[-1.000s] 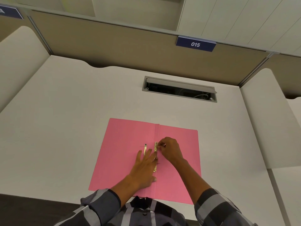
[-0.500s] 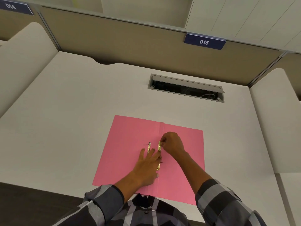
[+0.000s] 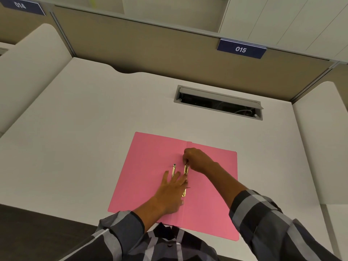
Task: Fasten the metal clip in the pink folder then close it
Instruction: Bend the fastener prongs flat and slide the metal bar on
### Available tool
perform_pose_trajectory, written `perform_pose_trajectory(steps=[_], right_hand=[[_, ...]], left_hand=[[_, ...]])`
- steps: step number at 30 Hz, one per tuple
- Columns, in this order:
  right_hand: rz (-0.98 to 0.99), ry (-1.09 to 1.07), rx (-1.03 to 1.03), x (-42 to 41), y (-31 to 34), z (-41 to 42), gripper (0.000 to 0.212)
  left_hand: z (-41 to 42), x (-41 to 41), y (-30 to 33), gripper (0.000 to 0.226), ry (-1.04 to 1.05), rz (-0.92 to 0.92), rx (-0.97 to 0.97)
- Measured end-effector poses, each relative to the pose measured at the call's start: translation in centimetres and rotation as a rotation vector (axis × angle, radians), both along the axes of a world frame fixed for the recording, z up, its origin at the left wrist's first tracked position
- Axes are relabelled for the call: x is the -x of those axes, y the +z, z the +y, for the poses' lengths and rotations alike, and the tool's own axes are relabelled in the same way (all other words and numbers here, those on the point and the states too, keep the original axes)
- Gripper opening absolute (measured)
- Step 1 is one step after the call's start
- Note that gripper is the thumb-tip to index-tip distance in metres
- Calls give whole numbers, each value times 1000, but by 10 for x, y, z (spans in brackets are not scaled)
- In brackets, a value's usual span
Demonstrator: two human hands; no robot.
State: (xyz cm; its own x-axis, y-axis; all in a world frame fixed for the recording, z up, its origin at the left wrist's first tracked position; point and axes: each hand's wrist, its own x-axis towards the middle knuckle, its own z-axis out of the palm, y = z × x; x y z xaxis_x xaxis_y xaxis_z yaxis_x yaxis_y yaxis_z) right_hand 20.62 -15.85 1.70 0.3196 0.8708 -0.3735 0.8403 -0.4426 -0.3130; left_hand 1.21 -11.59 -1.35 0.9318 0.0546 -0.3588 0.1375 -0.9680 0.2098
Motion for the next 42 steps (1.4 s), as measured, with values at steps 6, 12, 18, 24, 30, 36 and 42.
perform_pose_trajectory(steps=[6,12,18,24,30,36,42], right_hand=[[60,-32,-46,-9,3,-6,18],[74,-113,-154,-5,-4,-21,16],[102,-261,-264,3,-11,-38,25],[187,-684,-397,40,-27,-69,37],[490,-651,-288,85,-31,-96,37],[239,-611,-448,100,-34,-85,3],[76,-558,-440,116,-38,-103,13]], left_hand=[[4,3,-2,91,-26,24,17],[11,9,-9,115,-69,59,23],[20,9,-15,121,-89,64,55],[24,9,-19,122,-86,49,69],[27,9,-17,129,-71,60,142],[32,7,-15,129,-97,76,138],[40,5,-15,131,-134,99,134]])
